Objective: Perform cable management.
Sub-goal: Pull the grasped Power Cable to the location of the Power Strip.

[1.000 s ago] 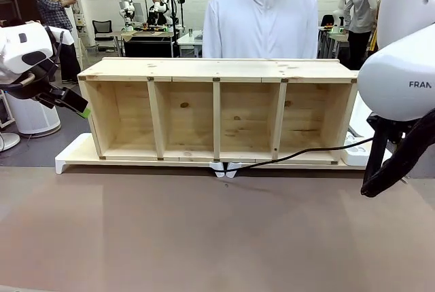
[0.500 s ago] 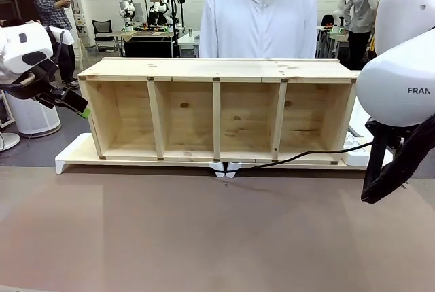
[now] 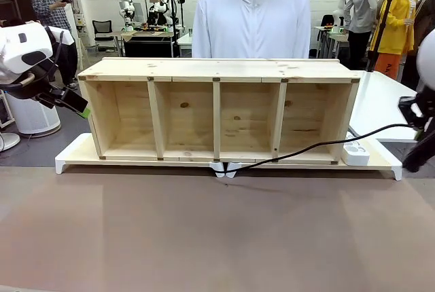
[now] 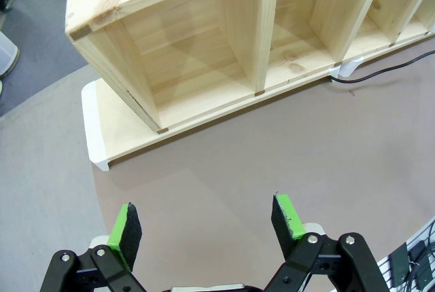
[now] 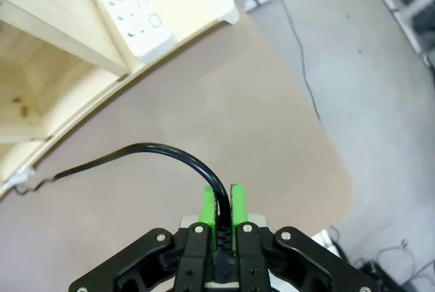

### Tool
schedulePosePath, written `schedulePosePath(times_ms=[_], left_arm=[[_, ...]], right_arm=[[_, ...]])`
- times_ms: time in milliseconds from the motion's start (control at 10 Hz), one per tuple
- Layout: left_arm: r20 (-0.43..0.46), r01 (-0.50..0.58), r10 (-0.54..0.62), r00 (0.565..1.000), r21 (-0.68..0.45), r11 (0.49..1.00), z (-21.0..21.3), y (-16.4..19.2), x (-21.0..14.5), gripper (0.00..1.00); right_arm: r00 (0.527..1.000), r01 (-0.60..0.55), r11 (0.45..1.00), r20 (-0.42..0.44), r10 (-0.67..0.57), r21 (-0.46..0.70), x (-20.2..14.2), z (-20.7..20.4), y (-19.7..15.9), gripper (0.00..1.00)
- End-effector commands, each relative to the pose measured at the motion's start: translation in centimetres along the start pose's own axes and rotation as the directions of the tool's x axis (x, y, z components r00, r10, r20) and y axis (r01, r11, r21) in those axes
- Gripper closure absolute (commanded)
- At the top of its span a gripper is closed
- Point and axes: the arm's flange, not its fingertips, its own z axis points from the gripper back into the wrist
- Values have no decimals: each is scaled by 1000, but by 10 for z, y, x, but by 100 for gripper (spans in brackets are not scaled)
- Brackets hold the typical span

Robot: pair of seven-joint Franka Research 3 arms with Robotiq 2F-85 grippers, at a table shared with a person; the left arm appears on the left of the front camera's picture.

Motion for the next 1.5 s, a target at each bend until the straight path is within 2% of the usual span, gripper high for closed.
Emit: schedulePosePath(times_ms=[0,100,300,600,1000,1200,1300,1400], left_arm=[[0,-7,7,1000,0,1000,0,0,0,0],[0,-7,7,1000,0,1000,0,0,0,0],[0,-7,7,1000,0,1000,0,0,0,0],[0,-7,7,1000,0,1000,0,0,0,0],[0,-7,7,1000,0,1000,0,0,0,0],[0,-7,7,1000,0,1000,0,0,0,0],[0,-7,7,1000,0,1000,0,0,0,0],[0,-7,7,1000,0,1000,0,0,0,0]], right_arm=[[981,-175,983,-80,178,50,27,3,-22,89],[968,-231,973,-100,230,-1,42,2,-26,89],[960,-274,959,-76,269,-68,77,5,-18,89],[961,-274,954,5,276,-119,118,6,12,89],[968,-245,952,7,250,-184,162,-4,32,89],[968,-242,956,29,250,-163,174,-6,41,89],[973,-217,968,58,226,-128,166,-1,39,89],[963,-266,955,-2,268,-131,165,-11,38,89]])
